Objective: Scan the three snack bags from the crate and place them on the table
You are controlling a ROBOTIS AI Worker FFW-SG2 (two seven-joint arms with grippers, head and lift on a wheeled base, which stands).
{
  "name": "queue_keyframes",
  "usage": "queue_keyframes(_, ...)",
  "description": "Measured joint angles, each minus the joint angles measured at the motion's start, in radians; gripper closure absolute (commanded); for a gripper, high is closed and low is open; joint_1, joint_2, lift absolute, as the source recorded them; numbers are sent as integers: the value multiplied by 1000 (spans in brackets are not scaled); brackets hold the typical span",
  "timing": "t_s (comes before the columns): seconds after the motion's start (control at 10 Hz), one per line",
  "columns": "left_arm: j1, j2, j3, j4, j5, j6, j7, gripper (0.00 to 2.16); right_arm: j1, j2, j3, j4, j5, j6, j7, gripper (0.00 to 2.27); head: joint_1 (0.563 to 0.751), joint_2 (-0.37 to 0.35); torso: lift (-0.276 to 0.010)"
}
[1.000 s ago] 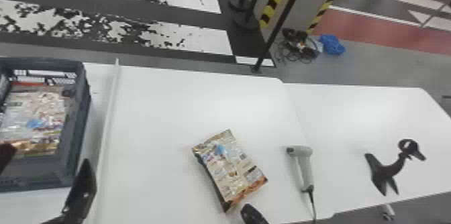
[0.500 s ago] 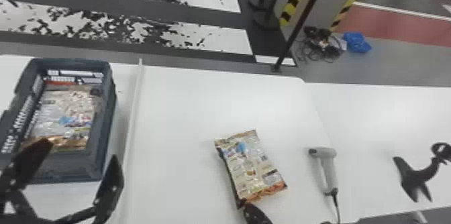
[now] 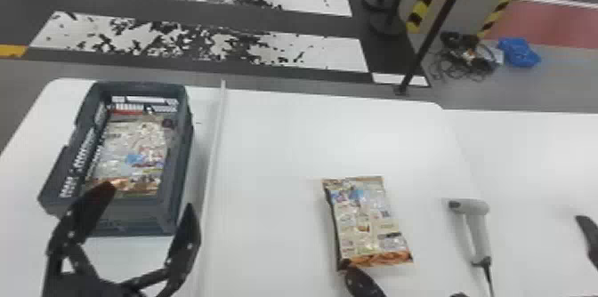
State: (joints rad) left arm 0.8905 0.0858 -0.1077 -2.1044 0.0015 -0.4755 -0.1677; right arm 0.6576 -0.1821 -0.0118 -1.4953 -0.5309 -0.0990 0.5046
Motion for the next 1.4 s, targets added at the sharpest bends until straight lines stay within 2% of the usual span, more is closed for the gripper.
queue_keyframes(0.2,1,-1,-5,-4,-1,-1,-1,76,8,0,-6,-3,-9,-8,0,2236,695,-166,-37)
queue_keyframes(0.3,1,-2,-6,-7,-1,-1,1,76,31,0,-21,-23,-16,-17,3,1990,695,-188,-37)
queue_keyframes(0.4,2,-4,-6,-9,-1,0,2,76,63,0,-40,-63,-19,-38,8,1379,695,-198,-37)
queue_keyframes(0.5,2,-6,-6,-8,0,1,6,76,88,0,-68,-103,-20,-59,11,556,695,-220,-37)
queue_keyframes(0.6,0,-7,-5,-3,10,6,8,76,103,0,-107,-135,-20,-84,13,80,695,-254,-37)
queue_keyframes(0.7,-3,-8,1,-4,30,32,8,80,109,0,-163,-165,-16,-99,19,53,695,-275,-37)
queue_keyframes(0.9,4,-10,15,-47,64,178,30,83,99,-3,-300,-214,15,-66,20,43,695,-350,-37)
queue_keyframes(1.0,12,-11,16,-66,72,234,42,83,75,-8,-362,-207,46,-51,19,43,695,-350,-37)
queue_keyframes(1.2,26,-11,17,-93,98,307,51,83,-13,-55,-437,-107,130,-67,8,43,695,-350,-37)
queue_keyframes(1.4,45,-11,33,-139,119,383,51,87,-104,-119,-447,18,200,-79,5,43,695,-350,-37)
